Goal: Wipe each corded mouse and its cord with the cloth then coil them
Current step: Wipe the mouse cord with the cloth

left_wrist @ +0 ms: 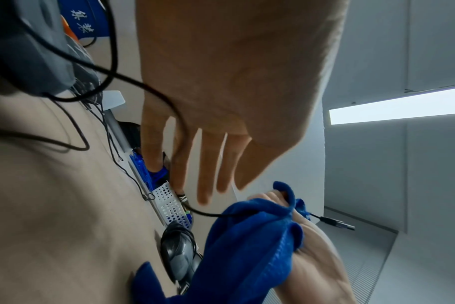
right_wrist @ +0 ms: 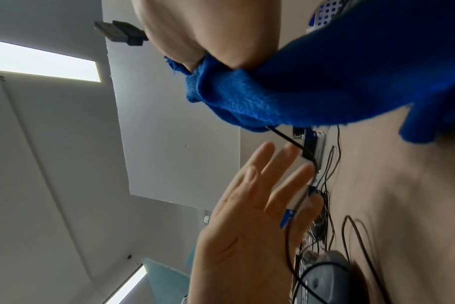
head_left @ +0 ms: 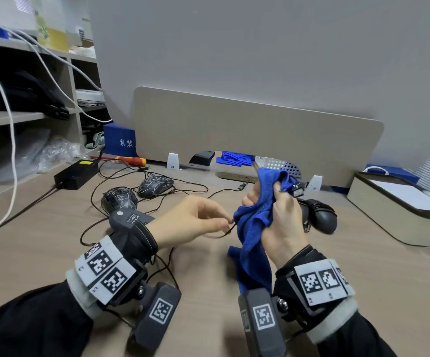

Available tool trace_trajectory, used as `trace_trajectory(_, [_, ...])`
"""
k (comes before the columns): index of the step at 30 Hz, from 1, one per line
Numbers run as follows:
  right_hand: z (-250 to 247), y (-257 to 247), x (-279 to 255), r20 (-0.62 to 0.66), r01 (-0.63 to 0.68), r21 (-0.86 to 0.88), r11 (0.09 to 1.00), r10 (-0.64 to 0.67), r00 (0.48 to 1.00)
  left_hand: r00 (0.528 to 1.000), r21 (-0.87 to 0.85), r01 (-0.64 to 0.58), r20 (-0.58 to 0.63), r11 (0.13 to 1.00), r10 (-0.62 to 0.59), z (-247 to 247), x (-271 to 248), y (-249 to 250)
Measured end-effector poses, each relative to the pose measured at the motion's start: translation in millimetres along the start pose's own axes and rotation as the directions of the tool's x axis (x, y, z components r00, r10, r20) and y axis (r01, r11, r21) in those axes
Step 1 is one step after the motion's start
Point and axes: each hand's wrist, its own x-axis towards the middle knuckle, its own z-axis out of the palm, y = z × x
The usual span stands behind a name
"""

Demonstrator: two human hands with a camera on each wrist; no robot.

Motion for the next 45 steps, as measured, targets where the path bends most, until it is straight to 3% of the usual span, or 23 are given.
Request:
trace_trajectory(7, [5.1, 1.2, -6.5, -0.068, -0.074, 0.096, 0.993, 0.081, 0.994, 0.994, 0.002, 0.055, 0.094, 0.998, -0.055, 9.1, -1.5, -0.1])
trace_trajectory(10, [6.9, -2.4, -8.2, -0.105, -0.082, 0.148, 0.986, 0.098, 0.99, 0.993, -0.045, 0.089, -0.07, 0.995, -0.091, 13.7, -1.1, 2.8])
trace_trajectory(13, [3.1, -1.4, -9.3, -0.095, -0.146, 0.189, 0.971, 0.166, 0.982, 0.976, -0.158, 0.038, -0.207, 0.987, -0.071, 13.5, -1.3, 8.4])
trace_trajectory(17, [-1.4, -2.4, -6.4, -0.021, -0.105, 0.193, 0.975, 0.111, 0.994, 0.975, -0.177, -0.011, -0.22, 0.984, -0.029, 18.3, -3.1, 11.8])
trace_trajectory(24, [-21.4, -26.0, 10.9, -0.157, -0.018, 0.254, 0.967, 0.06, 0.986, 0.96, -0.209, -0.021, -0.277, 0.978, -0.039, 7.1, -2.7, 15.2])
trace_trajectory(32, [-17.1, -25.2, 11.0, -0.237, 0.001, 0.247, 0.969, 0.06, 0.97, 0.931, -0.102, -0.037, -0.364, 0.994, -0.002, 1.6, -1.6, 15.1])
trace_trajectory(36, [-15.1, -15.6, 16.2, -0.252, 0.016, 0.124, 0.992, 0.016, 0.968, 0.919, -0.119, 0.034, -0.386, 0.992, -0.077, -5.2, 0.1, 8.3])
trace_trajectory(40, [-15.4, -9.1, 14.3, -0.174, 0.008, -0.136, 0.991, -0.032, 0.984, 0.932, -0.158, 0.091, -0.334, 0.983, -0.14, -8.1, -1.7, 9.1])
trace_trajectory(45, [-11.6, -0.5, 9.9, -0.057, 0.078, -0.483, 0.872, -0.12, 0.991, 0.965, -0.078, -0.009, -0.262, 0.997, -0.011, 1.4, -2.7, 16.5])
